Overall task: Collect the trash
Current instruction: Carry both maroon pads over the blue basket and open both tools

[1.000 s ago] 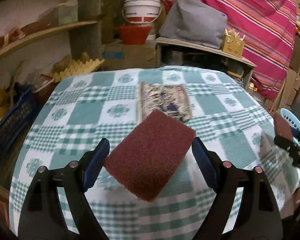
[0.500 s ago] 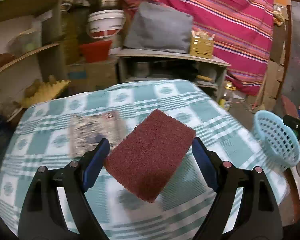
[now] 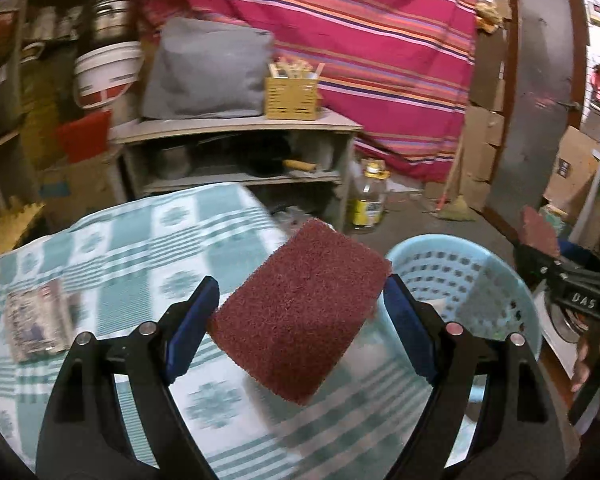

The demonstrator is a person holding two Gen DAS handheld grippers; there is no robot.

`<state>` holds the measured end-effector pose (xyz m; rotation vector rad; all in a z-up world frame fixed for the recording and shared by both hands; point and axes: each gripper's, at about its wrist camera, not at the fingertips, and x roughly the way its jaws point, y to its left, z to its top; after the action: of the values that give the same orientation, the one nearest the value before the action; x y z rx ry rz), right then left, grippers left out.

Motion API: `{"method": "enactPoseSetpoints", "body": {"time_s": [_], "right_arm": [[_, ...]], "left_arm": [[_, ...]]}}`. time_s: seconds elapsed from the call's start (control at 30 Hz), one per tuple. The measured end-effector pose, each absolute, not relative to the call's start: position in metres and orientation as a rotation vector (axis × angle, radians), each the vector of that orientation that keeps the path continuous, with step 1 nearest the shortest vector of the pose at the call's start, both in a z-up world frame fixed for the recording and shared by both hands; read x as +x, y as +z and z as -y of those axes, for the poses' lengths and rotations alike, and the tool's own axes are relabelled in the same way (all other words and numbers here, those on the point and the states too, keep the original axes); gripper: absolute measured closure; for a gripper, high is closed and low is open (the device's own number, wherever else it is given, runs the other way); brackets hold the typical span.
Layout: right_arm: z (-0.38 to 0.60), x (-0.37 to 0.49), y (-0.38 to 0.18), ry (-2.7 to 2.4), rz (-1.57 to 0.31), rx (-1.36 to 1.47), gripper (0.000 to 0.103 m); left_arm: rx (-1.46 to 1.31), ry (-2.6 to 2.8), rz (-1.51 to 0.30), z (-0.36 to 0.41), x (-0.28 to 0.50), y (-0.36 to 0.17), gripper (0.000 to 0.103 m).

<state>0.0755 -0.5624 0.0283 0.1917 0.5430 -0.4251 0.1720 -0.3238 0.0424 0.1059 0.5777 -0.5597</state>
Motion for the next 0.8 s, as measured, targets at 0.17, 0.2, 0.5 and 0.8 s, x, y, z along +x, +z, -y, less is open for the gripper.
{"method": "enactPoseSetpoints", "body": {"time_s": [0.17, 0.2, 0.5, 0.8], "right_arm": [[0.588, 0.065, 0.022, -0.459, -0.532, 0.239, 0.012], [0.59, 0.064, 0.021, -0.462, -0.531, 0.243, 0.012], [0.611, 0.052, 0.014, -0.503, -0.527, 0.281, 0.012], [0.614, 0.052, 0.011, -0.509, -0.533, 0.291, 0.012]], "left_arm": [[0.121, -0.616, -0.584, 0.367, 0.169, 0.041, 0.021], [0.129, -0.629, -0.582, 0.378, 0.168, 0.04, 0.021], [0.149, -0.687, -0.614, 0.431, 0.172, 0.021, 0.021], [0.136, -0.708, -0.627, 0.44, 0.182, 0.022, 0.011]]}}
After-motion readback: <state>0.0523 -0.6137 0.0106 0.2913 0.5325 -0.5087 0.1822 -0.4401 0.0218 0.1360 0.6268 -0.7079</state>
